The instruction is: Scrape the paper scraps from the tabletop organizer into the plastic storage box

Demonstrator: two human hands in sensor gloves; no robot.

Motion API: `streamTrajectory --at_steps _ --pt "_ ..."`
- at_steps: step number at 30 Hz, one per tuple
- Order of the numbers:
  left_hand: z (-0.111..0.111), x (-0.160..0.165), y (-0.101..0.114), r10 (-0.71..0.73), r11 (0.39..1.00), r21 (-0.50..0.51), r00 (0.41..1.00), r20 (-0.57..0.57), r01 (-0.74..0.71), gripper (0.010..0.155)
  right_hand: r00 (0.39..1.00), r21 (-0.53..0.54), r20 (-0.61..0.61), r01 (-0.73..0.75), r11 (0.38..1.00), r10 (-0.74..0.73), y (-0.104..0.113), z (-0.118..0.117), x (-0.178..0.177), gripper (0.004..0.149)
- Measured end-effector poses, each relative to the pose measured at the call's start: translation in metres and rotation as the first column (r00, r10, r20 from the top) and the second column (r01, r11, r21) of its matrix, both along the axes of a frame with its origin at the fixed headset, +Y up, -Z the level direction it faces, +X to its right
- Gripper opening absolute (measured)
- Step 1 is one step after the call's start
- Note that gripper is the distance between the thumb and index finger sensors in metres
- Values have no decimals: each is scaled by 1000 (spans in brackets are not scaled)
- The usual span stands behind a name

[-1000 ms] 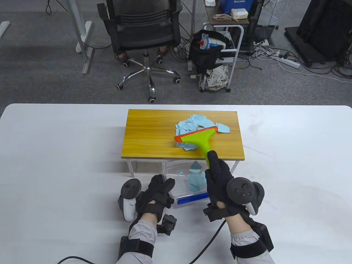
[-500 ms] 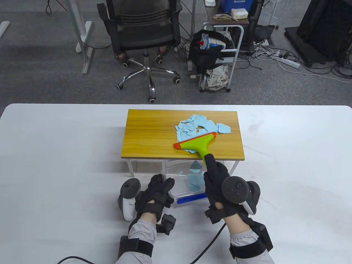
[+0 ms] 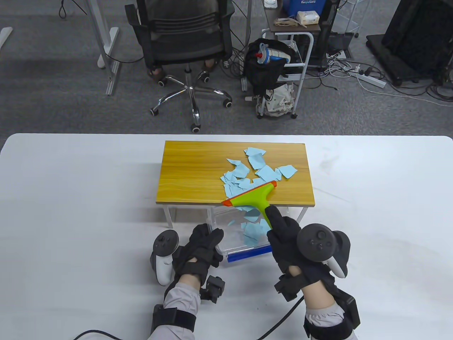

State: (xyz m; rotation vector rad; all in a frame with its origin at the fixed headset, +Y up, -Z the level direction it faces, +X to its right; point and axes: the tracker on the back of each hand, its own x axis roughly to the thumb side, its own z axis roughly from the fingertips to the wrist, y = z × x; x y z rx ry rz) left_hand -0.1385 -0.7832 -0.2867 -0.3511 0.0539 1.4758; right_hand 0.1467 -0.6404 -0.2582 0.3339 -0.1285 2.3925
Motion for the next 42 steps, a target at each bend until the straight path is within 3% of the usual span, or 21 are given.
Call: streamTrajectory --at_steps 3,9,14,18,23,42 --pt "0 0 0 2 1000 1 1000 0 -2 66 1000 25 -4 6 1000 -5 3 0 5 54" --pt "0 -1 0 2 1000 6 1000 3 -2 66 974 167 106 181 969 -200 2 -3 30 53" --pt "0 -1 -1 5 1000 6 1000 6 -5 66 942 194 287 121 974 -174 -17 -17 59 54" --pt "0 -1 -1 3 1000 5 1000 9 -3 66 933 174 342 56 983 -114 -28 -23 67 54" --pt "0 -1 -2 9 1000 3 1000 4 -9 66 945 129 320 23 991 -64 -33 -27 63 54" --pt "1 -6 -1 35 999 1 999 -22 -35 66 979 -67 204 24 997 -10 13 0 58 54"
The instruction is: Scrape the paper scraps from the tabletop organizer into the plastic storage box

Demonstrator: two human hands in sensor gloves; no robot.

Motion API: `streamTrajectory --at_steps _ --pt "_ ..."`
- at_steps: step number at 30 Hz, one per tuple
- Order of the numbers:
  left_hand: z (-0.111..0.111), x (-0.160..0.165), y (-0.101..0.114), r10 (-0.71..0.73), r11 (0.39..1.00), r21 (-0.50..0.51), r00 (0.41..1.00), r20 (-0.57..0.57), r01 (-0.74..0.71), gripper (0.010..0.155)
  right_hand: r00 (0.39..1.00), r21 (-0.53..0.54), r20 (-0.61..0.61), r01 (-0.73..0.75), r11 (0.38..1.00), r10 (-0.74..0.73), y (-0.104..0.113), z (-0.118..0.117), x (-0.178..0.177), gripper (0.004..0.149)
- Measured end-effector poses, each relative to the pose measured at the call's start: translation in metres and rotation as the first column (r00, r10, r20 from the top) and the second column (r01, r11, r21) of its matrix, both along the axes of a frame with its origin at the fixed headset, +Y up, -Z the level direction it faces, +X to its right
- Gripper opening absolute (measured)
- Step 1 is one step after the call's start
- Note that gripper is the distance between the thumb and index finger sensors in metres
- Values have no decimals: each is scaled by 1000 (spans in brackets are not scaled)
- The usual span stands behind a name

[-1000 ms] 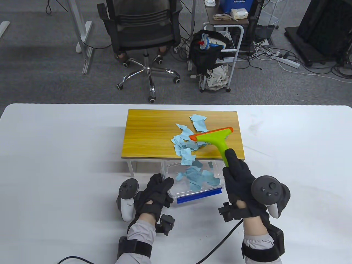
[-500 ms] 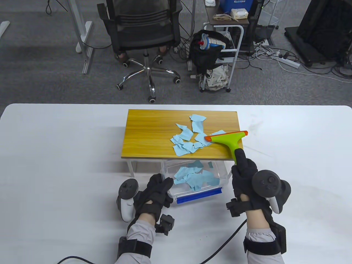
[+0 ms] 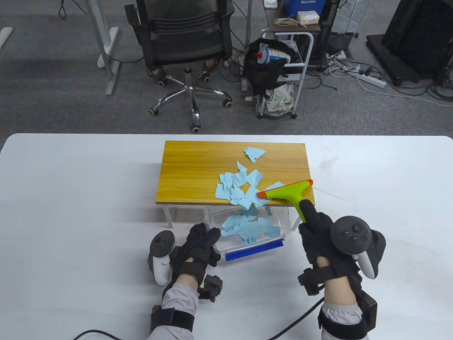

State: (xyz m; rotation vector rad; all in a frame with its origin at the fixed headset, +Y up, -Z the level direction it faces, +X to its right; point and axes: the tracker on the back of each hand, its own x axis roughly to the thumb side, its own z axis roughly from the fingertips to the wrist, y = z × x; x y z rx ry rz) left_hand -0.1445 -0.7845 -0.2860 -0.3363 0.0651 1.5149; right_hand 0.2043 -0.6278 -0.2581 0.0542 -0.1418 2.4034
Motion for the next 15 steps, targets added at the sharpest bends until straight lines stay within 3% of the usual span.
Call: streamTrajectory --at_steps 8,12,15 --pt "0 -2 0 2 1000 3 1000 -6 -2 66 995 3 -95 -9 1000 9 16 13 -3 52" --pt "0 -2 0 3 1000 3 1000 -8 -3 66 989 78 -143 35 996 -24 23 19 -9 51" --pt "0 -2 0 4 1000 3 1000 -6 -4 66 986 128 -163 62 990 -41 15 14 -20 51"
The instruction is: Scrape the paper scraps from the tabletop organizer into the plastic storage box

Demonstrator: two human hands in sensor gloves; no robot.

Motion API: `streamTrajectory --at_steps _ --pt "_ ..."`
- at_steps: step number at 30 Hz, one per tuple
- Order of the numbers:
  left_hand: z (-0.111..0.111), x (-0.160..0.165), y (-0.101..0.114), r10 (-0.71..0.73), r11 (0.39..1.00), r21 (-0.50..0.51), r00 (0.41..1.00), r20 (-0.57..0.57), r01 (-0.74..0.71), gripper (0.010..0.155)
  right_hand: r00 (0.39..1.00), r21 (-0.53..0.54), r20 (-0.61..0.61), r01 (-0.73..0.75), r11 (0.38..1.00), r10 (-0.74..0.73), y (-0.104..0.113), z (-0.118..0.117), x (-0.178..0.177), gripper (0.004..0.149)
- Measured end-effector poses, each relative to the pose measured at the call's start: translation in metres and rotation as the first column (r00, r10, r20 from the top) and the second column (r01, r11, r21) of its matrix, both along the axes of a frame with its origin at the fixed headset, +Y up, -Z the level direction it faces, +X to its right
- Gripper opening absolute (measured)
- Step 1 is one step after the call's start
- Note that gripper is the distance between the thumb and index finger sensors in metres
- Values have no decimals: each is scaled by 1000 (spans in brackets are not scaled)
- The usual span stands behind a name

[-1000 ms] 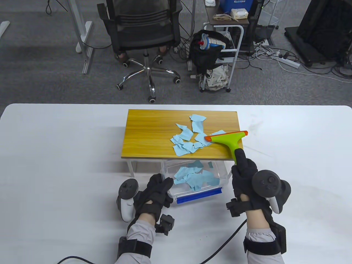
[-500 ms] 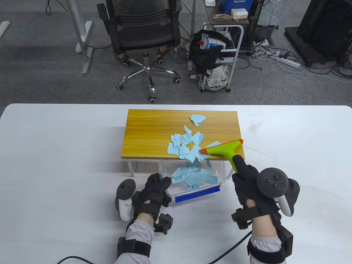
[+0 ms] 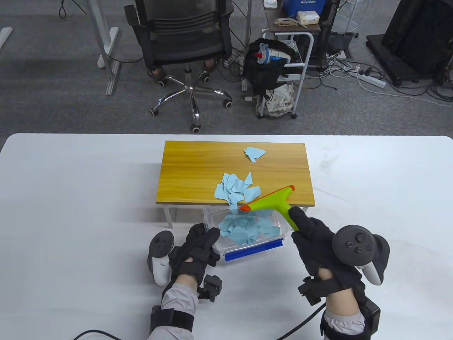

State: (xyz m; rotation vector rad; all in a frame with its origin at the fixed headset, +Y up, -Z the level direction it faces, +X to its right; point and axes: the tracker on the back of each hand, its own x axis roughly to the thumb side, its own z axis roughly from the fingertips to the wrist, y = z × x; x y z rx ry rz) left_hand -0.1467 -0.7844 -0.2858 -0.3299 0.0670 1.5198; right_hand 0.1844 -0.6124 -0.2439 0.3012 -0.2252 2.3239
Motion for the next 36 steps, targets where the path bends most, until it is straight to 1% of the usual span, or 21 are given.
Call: streamTrajectory --at_steps 3,5,8,10,12,14,16,18,21,26,28,36 --pt "0 0 0 -1 1000 1 1000 0 1 66 999 69 -3 33 997 -33 -13 -7 -13 52" --pt "0 0 0 -1 1000 2 1000 0 1 66 998 104 -27 60 993 -58 -28 -16 -24 53" --pt "0 -1 0 -2 1000 3 1000 0 2 66 997 83 -15 79 993 -78 -48 -25 -34 53" --pt "0 -1 0 -3 1000 2 1000 1 3 66 998 91 24 59 994 -62 -61 -29 -40 53" --pt "0 -1 -1 -2 1000 1 1000 1 2 66 999 99 30 9 995 -12 -70 -32 -47 53" --pt "0 -1 0 -2 1000 1 1000 -1 2 66 999 55 41 -32 998 30 -72 -32 -47 54" --pt "0 -2 0 -1 1000 3 1000 -6 1 66 999 77 43 1 997 -4 -68 -31 -44 54" --pt "0 -2 0 -3 1000 5 1000 -9 3 66 1000 19 30 -10 1000 10 -63 -30 -42 54" --pt "0 -2 0 -1 1000 4 1000 -10 1 66 1000 -20 9 -29 999 29 -55 -28 -38 55" --pt "0 -3 0 1 1000 3 1000 -12 -1 66 998 -164 -58 -42 986 33 -46 -26 -33 60" --pt "0 -3 0 0 1000 4 1000 -14 0 66 996 -199 -75 -57 978 43 -43 -25 -31 61" --pt "0 -3 0 1 1000 3 1000 -16 -1 66 993 -227 -109 -78 971 55 -33 -20 -26 62"
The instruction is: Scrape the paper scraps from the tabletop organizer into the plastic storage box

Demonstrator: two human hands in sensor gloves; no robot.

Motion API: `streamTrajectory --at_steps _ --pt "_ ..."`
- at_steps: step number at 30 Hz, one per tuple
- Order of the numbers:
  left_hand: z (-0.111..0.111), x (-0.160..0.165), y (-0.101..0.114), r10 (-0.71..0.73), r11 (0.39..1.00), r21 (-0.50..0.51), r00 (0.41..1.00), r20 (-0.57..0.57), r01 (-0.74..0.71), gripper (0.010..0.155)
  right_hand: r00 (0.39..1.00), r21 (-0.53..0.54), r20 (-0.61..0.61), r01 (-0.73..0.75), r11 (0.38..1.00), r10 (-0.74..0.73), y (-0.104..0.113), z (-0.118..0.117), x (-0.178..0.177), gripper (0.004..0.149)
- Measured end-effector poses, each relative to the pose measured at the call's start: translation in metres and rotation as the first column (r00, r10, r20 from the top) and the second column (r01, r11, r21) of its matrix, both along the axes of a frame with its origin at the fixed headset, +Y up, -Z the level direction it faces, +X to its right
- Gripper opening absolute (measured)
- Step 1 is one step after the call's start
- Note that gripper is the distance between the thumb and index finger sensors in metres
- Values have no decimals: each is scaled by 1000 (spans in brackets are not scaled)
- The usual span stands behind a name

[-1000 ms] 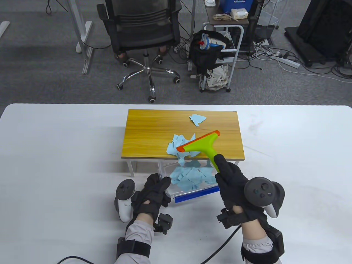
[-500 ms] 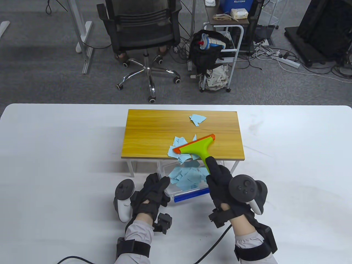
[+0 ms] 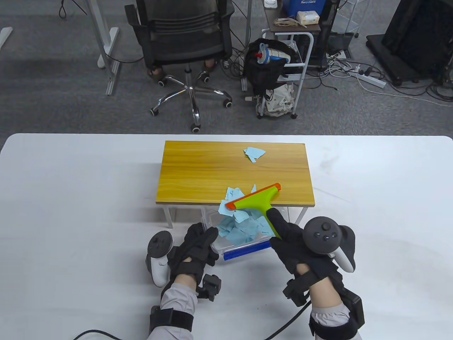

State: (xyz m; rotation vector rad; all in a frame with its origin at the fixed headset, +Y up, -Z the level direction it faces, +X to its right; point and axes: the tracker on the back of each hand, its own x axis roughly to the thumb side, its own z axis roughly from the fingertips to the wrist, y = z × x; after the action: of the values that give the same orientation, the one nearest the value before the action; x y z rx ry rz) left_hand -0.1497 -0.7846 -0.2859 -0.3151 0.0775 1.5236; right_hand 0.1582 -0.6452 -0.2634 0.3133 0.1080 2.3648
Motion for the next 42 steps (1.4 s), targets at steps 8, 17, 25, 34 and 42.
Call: streamTrajectory --at_steps 8,17,25,34,42 --pt "0 0 0 2 1000 -1 1000 -1 -2 66 1000 11 -12 -12 1000 12 9 6 2 62" --pt "0 -1 0 3 1000 -2 1000 -2 -3 66 999 32 -19 -30 999 31 19 13 3 61" --pt "0 -1 0 4 1000 -2 1000 -2 -4 66 999 67 -19 -41 997 43 28 22 4 60" --pt "1 -2 1 9 1000 -14 1000 -5 -9 66 1000 131 8 19 991 -20 30 19 12 58" --pt "2 -5 3 -1 1000 -26 1000 -15 0 66 977 287 208 -17 958 -45 23 -15 2 56"
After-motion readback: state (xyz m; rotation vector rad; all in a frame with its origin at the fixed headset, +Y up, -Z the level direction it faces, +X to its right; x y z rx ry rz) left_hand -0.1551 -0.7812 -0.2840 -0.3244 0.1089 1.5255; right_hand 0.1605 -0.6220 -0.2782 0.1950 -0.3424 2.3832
